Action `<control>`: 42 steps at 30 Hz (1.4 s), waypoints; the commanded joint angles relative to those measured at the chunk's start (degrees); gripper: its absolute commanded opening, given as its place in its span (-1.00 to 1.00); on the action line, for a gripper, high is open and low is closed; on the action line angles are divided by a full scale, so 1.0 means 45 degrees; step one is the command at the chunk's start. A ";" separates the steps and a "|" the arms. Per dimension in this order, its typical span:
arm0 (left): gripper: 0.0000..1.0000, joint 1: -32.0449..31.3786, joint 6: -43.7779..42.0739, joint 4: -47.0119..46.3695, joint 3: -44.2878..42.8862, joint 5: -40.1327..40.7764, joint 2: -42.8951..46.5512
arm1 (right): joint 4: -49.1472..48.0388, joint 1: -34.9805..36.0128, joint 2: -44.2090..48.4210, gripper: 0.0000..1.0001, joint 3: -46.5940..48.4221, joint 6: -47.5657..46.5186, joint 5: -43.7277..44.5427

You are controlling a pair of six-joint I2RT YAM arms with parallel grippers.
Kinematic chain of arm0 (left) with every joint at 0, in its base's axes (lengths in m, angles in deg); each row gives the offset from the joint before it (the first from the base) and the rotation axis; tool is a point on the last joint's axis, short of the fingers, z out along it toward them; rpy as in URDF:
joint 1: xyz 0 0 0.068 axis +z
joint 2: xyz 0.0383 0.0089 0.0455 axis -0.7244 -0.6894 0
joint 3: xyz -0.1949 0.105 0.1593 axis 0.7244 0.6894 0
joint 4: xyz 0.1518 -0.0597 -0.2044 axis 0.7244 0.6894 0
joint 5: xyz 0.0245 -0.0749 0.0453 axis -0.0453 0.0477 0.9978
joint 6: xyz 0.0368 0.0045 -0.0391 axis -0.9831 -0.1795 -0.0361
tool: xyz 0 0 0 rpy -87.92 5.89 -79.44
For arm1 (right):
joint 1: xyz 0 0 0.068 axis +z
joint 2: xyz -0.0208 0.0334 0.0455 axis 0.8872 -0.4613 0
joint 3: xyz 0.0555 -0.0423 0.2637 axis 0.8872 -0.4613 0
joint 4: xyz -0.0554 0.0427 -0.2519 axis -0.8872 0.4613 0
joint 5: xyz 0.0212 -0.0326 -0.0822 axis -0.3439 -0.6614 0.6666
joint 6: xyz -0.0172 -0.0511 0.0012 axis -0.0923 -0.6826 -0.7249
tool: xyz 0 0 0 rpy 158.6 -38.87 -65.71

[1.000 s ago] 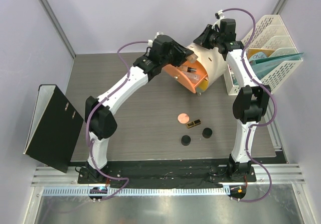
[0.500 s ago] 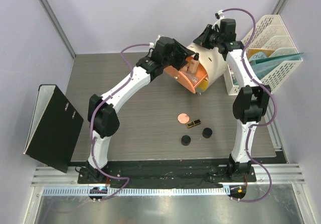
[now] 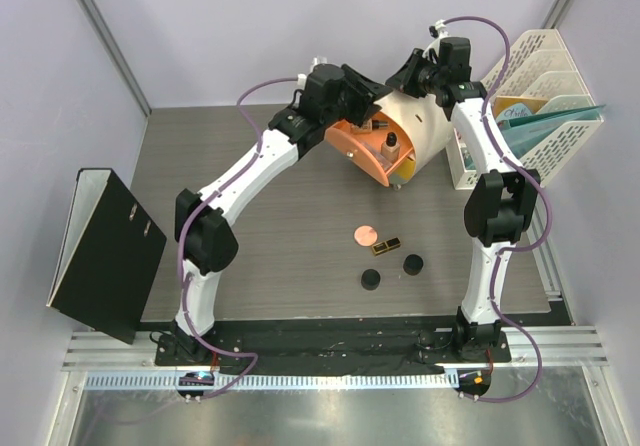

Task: Organize the makeup

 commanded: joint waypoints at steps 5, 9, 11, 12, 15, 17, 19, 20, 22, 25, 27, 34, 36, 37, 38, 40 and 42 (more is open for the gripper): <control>-1.00 0.0016 -0.0743 -0.1165 -0.0646 -0.1100 0.0527 | 0.2072 -0.0089 -0.0179 -0.64 -0.0625 -0.0143 0.0224; -1.00 -0.0432 -0.2988 0.0081 -0.1094 -0.1103 0.0762 | 0.2072 -0.0089 -0.0198 -0.64 -0.0664 -0.0123 0.0243; -1.00 -0.0725 -0.4991 0.1734 -0.1874 -0.0461 0.0685 | 0.2072 -0.0069 -0.0178 -0.64 -0.0665 -0.0143 0.0243; -1.00 -0.1055 -0.5739 0.2422 -0.2244 -0.0186 0.0587 | 0.2072 -0.0089 -0.0159 -0.64 -0.0722 -0.0123 0.0243; -0.99 -0.1662 -0.8370 0.4709 -0.3553 0.1550 0.0197 | 0.2072 -0.0089 -0.0140 -0.64 -0.0820 -0.0162 0.0263; -0.87 -0.2248 -0.9491 0.5704 -0.3927 0.2294 0.0098 | 0.2072 -0.0069 -0.0120 -0.64 -0.0840 -0.0182 0.0263; -0.75 -0.2793 -1.0917 0.6060 -0.3850 0.3408 0.0098 | 0.2072 -0.0089 -0.0100 -0.64 -0.0918 -0.0182 0.0283; -0.68 -0.2952 -1.1290 0.6429 -0.3830 0.3875 0.0059 | 0.2072 -0.0069 -0.0100 -0.64 -0.0957 -0.0182 0.0263; -0.57 -0.3322 -1.2147 0.6744 -0.3733 0.4814 -0.0038 | 0.2091 -0.0069 -0.0081 -0.64 -0.1016 -0.0182 0.0263; -0.46 -0.3461 -1.2504 0.7252 -0.3538 0.5536 -0.0175 | 0.2091 -0.0069 -0.0061 -0.64 -0.1113 -0.0201 0.0282; -0.41 -0.3519 -1.2524 0.7273 -0.3420 0.5811 -0.0175 | 0.2072 -0.0089 -0.0041 -0.64 -0.1172 -0.0240 0.0283; 0.10 -0.3637 -1.3070 0.6688 -0.3341 0.6788 -0.0233 | 0.2091 -0.0069 -0.0042 -0.64 -0.1250 -0.0221 0.0263; 0.18 -0.3637 -1.3305 0.6570 -0.3342 0.6868 -0.0312 | 0.2091 -0.0089 -0.0042 -0.64 -0.1250 -0.0221 0.0263; 0.19 -0.3637 -1.3325 0.6376 -0.3361 0.6848 -0.0370 | 0.2091 -0.0089 -0.0042 -0.64 -0.1231 -0.0221 0.0263; 0.21 -0.3637 -1.3383 0.6258 -0.3361 0.6771 -0.0448 | 0.2091 -0.0089 -0.0042 -0.64 -0.1231 -0.0260 0.0263; 0.25 -0.3637 -1.3403 0.5966 -0.3400 0.6711 -0.0526 | 0.2091 -0.0089 -0.0022 -0.64 -0.1212 -0.0240 0.0263; 0.28 -0.3637 -1.3383 0.5789 -0.3497 0.6595 -0.0702 | 0.2091 -0.0069 -0.0042 -0.64 -0.1211 -0.0240 0.0263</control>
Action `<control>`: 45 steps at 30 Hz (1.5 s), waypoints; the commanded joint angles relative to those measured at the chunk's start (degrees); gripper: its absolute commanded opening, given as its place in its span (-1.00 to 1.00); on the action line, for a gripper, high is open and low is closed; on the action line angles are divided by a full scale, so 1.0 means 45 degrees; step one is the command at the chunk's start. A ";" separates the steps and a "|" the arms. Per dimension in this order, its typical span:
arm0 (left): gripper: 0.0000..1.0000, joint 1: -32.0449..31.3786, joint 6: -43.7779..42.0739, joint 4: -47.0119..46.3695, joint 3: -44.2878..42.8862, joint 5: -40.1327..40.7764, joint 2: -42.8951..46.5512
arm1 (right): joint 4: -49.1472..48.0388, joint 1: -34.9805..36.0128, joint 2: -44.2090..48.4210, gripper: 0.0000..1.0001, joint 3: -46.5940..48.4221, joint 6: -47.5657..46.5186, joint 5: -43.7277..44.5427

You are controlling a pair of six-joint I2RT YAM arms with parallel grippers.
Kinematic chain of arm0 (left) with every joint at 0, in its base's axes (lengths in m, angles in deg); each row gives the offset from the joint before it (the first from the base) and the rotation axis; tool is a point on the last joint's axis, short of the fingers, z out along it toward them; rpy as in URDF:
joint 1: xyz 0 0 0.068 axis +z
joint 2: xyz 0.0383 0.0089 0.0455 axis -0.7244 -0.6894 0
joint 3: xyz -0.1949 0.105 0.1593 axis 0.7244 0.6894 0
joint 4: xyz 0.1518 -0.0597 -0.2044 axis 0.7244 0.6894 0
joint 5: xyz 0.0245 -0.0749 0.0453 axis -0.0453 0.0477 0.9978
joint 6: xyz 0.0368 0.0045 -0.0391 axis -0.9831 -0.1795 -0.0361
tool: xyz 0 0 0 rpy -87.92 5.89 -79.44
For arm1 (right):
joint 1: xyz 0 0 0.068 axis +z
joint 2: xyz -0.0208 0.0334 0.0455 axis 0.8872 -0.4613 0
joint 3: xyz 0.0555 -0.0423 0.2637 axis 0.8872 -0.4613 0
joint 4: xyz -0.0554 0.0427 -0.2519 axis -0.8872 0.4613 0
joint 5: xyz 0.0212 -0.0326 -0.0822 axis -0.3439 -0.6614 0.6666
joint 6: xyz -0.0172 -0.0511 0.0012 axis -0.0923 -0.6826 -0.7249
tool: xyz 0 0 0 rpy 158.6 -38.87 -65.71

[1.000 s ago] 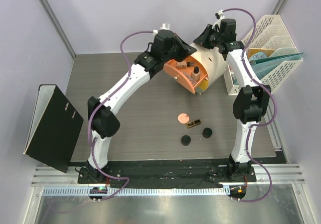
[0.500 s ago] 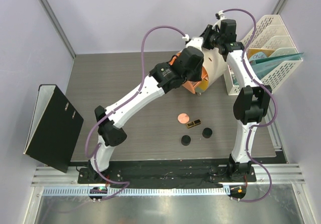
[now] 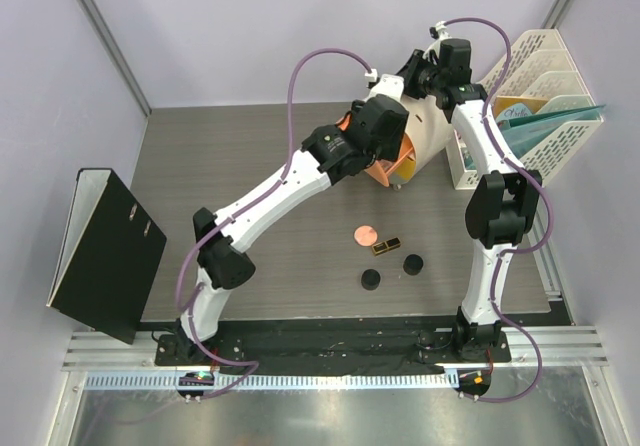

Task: Organize the makeup

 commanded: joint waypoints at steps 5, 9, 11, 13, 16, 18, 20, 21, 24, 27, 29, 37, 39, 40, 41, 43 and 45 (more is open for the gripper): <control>0.29 -0.0004 -0.0318 -0.1051 -0.0649 -0.0013 -0.0665 | 0.2538 -0.0089 -0.0299 -0.64 -0.0672 -0.0294 0.0287; 0.34 0.0016 -0.0240 -0.1441 -0.0629 0.0085 -0.0783 | 0.2539 -0.0069 -0.0338 -0.64 -0.0672 -0.0314 0.0287; 0.36 0.0055 -0.0084 -0.1715 -0.0629 0.0104 -0.0842 | 0.2558 -0.0089 -0.0319 -0.64 -0.0653 -0.0294 0.0268; 0.36 0.0133 0.0033 -0.1929 -0.0629 0.0085 -0.0900 | 0.2558 -0.0089 -0.0299 -0.64 -0.0653 -0.0333 0.0268; 0.36 0.0328 0.0268 -0.2067 -0.0649 -0.0051 -0.0900 | 0.2577 -0.0089 -0.0319 -0.64 -0.0672 -0.0353 0.0287; 0.34 0.0503 0.0443 -0.2106 -0.0668 -0.0188 -0.0939 | 0.2597 -0.0069 -0.0318 -0.64 -0.0711 -0.0353 0.0307; 0.32 0.0640 0.0599 -0.2145 -0.0630 -0.0363 -0.0997 | 0.2597 -0.0069 -0.0338 -0.63 -0.0692 -0.0333 0.0268; 0.27 0.0757 0.0793 -0.2184 -0.0629 -0.0442 -0.1056 | 0.2597 -0.0069 -0.0338 -0.64 -0.0672 -0.0333 0.0268; 0.11 0.0933 0.1223 -0.2262 -0.0610 -0.0792 -0.1193 | 0.2636 -0.0089 -0.0319 -0.64 -0.0614 -0.0353 0.0287; 0.00 0.1265 0.1497 -0.2224 -0.0610 -0.1261 -0.1310 | 0.2617 -0.0089 -0.0338 -0.64 -0.0633 -0.0353 0.0307; -0.03 0.1422 0.1557 -0.2224 -0.0552 -0.1419 -0.1311 | 0.2617 -0.0089 -0.0319 -0.64 -0.0652 -0.0372 0.0287; -0.13 0.1871 0.1733 -0.2282 0.0073 -0.1379 -0.1076 | 0.2636 -0.0089 -0.0358 -0.64 -0.0653 -0.0372 0.0287; -0.24 0.2086 0.1772 -0.2185 0.0093 -0.1497 -0.1095 | 0.2636 -0.0088 -0.0396 -0.64 -0.0653 -0.0373 0.0287; -0.26 0.2144 0.1791 -0.2185 0.0093 -0.1575 -0.1096 | 0.2636 -0.0069 -0.0377 -0.64 -0.0633 -0.0353 0.0268; -0.28 0.2203 0.1869 -0.2146 0.0132 -0.1614 -0.1096 | 0.2636 -0.0069 -0.0396 -0.64 -0.0653 -0.0353 0.0268; -0.40 0.2379 0.1870 -0.2145 0.0210 -0.1692 -0.1096 | 0.2636 -0.0089 -0.0397 -0.63 -0.0653 -0.0353 0.0268; -0.54 0.2554 0.2025 -0.2068 0.0308 -0.1731 -0.1096 | 0.2636 -0.0089 -0.0416 -0.63 -0.0653 -0.0372 0.0268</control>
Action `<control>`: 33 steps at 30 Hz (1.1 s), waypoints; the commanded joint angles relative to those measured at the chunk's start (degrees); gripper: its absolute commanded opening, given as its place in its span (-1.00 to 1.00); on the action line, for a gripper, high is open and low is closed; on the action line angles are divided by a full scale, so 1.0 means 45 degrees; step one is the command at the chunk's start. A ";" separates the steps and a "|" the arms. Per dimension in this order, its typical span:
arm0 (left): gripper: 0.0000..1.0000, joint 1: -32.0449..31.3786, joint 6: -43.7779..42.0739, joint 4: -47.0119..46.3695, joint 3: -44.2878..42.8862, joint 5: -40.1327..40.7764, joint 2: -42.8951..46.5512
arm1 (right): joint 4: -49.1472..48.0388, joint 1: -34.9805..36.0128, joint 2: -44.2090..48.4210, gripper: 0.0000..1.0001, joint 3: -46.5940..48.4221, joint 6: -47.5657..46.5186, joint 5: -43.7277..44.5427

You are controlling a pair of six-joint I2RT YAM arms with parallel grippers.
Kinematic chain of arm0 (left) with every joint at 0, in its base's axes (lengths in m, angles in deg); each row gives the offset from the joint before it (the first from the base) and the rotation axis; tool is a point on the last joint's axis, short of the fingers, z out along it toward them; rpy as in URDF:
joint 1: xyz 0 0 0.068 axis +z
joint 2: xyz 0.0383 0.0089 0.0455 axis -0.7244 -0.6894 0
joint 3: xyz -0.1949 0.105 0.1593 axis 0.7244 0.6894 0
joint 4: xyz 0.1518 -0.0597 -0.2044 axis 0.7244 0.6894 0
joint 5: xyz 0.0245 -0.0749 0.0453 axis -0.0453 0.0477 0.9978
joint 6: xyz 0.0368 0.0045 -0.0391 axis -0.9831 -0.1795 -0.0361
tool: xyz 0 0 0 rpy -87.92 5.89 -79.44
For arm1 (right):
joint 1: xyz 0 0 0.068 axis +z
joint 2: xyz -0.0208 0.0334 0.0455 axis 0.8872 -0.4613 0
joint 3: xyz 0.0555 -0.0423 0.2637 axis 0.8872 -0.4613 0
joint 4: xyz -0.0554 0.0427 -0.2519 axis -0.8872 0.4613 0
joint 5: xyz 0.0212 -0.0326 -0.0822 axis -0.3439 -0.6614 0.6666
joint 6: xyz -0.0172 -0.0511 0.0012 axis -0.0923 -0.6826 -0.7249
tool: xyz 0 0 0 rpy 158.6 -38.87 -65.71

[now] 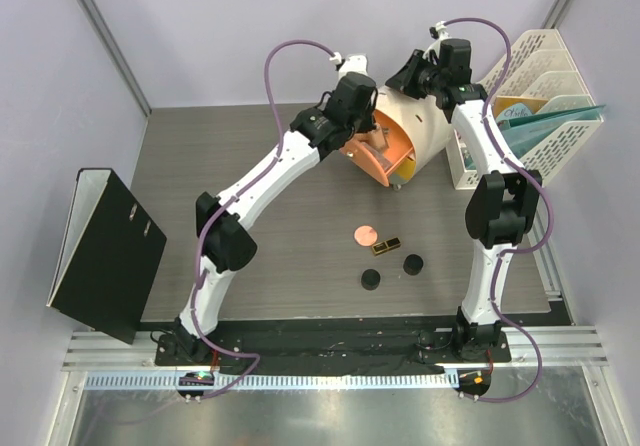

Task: Organize the makeup

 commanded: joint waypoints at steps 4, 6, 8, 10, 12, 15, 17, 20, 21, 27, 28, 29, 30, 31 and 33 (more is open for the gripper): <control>-0.67 0.0545 0.0414 0.0400 0.0343 -0.0470 -0.0003 | 0.2607 -0.0089 -0.0421 -0.63 -0.0672 -0.0338 0.0292; -0.63 0.0584 0.0434 0.0479 0.0342 -0.0509 -0.0081 | 0.2607 -0.0069 -0.0441 -0.63 -0.0653 -0.0319 0.0292; -0.58 0.0623 0.0434 0.0498 0.0303 -0.0567 -0.0120 | 0.2626 -0.0089 -0.0460 -0.63 -0.0633 -0.0338 0.0273; -0.52 0.0604 0.0434 0.0440 0.0245 -0.0607 -0.0140 | 0.2626 -0.0069 -0.0460 -0.63 -0.0614 -0.0338 0.0273; -0.46 0.0623 0.0434 0.0284 0.0284 -0.0548 0.0035 | 0.2626 -0.0089 -0.0460 -0.63 -0.0614 -0.0338 0.0273; -0.38 0.0623 0.0415 -0.0028 0.0362 -0.0315 0.0619 | 0.2626 -0.0069 -0.0460 -0.63 -0.0653 -0.0358 0.0312; -0.48 0.0604 0.0239 -0.0301 0.0673 -0.0197 0.0991 | 0.2607 -0.0089 -0.0479 -0.63 -0.0614 -0.0338 0.0331; -0.88 0.0662 -0.0035 -0.0283 0.1122 0.0096 0.1811 | 0.2626 -0.0069 -0.0499 -0.63 -0.0555 -0.0338 0.0312; -1.00 0.0662 -0.0035 -0.0206 0.1259 0.0116 0.2026 | 0.2626 -0.0069 -0.0499 -0.63 -0.0555 -0.0338 0.0331; -1.00 0.0721 -0.0035 0.0829 0.2661 -0.0020 0.3394 | 0.2626 -0.0089 -0.0499 -0.63 -0.0575 -0.0319 0.0312; -1.00 0.0721 0.0004 0.0927 0.2957 -0.0098 0.3705 | 0.2626 -0.0089 -0.0499 -0.63 -0.0575 -0.0319 0.0292; -1.00 0.0721 0.0139 0.0986 0.3269 -0.0234 0.3882 | 0.2646 -0.0069 -0.0499 -0.63 -0.0594 -0.0338 0.0311; -1.00 0.0721 0.0257 0.1045 0.3871 -0.0313 0.4000 | 0.2646 -0.0089 -0.0480 -0.63 -0.0594 -0.0319 0.0312; -1.00 0.0721 0.0374 0.1084 0.4187 -0.0410 0.4117 | 0.2646 -0.0089 -0.0480 -0.63 -0.0594 -0.0319 0.0312; -1.00 0.0721 0.0802 0.1123 0.5005 -0.0781 0.4332 | 0.2646 -0.0069 -0.0480 -0.63 -0.0614 -0.0338 0.0312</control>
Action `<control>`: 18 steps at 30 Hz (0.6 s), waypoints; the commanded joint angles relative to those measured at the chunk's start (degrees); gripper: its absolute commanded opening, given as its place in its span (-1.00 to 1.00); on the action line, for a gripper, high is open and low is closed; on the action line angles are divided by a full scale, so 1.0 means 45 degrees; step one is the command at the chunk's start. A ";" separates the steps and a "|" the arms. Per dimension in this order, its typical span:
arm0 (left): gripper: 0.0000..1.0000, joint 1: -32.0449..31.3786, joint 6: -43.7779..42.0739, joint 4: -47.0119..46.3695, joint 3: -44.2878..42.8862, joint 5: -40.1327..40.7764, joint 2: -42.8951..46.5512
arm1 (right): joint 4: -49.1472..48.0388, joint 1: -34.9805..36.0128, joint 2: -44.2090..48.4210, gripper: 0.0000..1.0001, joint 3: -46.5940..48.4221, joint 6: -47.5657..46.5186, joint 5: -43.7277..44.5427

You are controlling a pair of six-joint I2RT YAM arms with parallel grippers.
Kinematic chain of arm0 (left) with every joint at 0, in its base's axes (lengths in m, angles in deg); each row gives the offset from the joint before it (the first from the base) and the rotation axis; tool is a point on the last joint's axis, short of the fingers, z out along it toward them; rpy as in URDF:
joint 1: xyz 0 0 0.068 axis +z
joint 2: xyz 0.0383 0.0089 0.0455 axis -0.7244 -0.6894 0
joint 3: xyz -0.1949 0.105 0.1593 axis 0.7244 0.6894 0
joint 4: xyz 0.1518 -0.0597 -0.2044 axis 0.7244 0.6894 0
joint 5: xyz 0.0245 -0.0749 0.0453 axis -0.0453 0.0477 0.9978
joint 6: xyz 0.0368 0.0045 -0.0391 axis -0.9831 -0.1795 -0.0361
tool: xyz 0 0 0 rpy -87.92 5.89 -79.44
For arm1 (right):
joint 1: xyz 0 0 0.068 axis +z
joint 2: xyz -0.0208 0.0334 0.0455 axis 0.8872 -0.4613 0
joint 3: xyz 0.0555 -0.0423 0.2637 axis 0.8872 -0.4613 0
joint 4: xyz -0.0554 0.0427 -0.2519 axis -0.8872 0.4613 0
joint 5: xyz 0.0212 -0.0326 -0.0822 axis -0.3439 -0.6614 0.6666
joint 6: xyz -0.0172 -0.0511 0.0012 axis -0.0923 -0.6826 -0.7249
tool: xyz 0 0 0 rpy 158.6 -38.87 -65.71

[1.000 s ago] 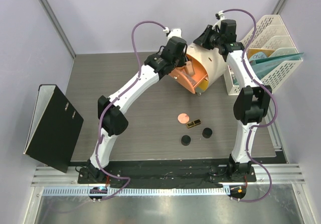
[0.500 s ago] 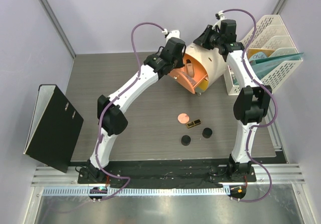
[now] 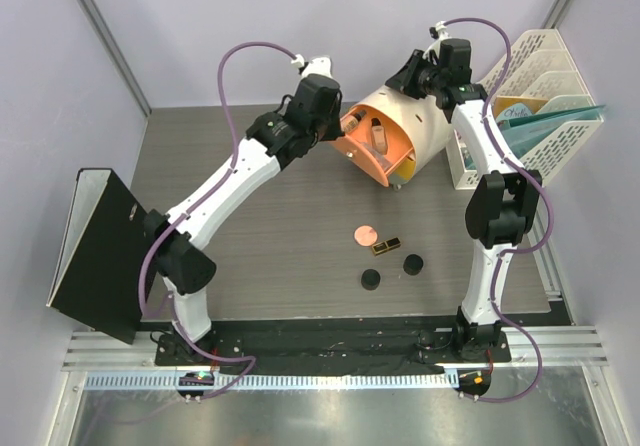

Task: Organize the makeup

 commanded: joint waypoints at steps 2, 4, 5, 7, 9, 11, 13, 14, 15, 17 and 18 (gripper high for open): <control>-1.00 0.0036 0.0844 0.0390 0.1761 -0.0773 0.0511 | 0.2641 -0.0089 -0.0475 -0.63 -0.0614 -0.0358 0.0326; -1.00 0.0055 0.1098 0.0196 0.2328 -0.1105 0.0472 | 0.2660 -0.0089 -0.0475 -0.63 -0.0633 -0.0358 0.0346; -1.00 0.0036 0.1176 0.0175 0.2446 -0.1145 0.0433 | 0.2661 -0.0089 -0.0475 -0.63 -0.0633 -0.0358 0.0346; -1.00 0.0016 0.1255 -0.0019 0.2662 -0.1262 0.0257 | 0.2680 -0.0089 -0.0455 -0.63 -0.0633 -0.0358 0.0346; -1.00 -0.0042 0.1197 -0.0195 0.2662 -0.1262 -0.0015 | 0.2680 -0.0089 -0.0455 -0.62 -0.0633 -0.0377 0.0365; -1.00 -0.0062 0.1197 -0.0352 0.2487 -0.1340 -0.0211 | 0.2699 -0.0089 -0.0455 -0.63 -0.0633 -0.0397 0.0365; -1.00 -0.0042 0.1216 -0.0430 0.2214 -0.1574 -0.0621 | 0.2700 -0.0108 -0.0455 -0.62 -0.0653 -0.0397 0.0365; -1.00 -0.0062 0.1216 -0.0431 0.1865 -0.1652 -0.0738 | 0.2700 -0.0070 -0.0455 -0.63 -0.0653 -0.0397 0.0365; -1.00 -0.0081 0.1255 -0.0431 0.1668 -0.1730 -0.1029 | 0.2700 -0.0089 -0.0436 -0.63 -0.0653 -0.0397 0.0385; -1.00 -0.0062 0.1391 -0.0470 0.1220 -0.1926 -0.1324 | 0.2700 -0.0089 -0.0436 -0.63 -0.0672 -0.0397 0.0385; -1.00 -0.0062 0.1450 -0.0528 0.1081 -0.2023 -0.1441 | 0.2719 -0.0089 -0.0436 -0.63 -0.0672 -0.0397 0.0385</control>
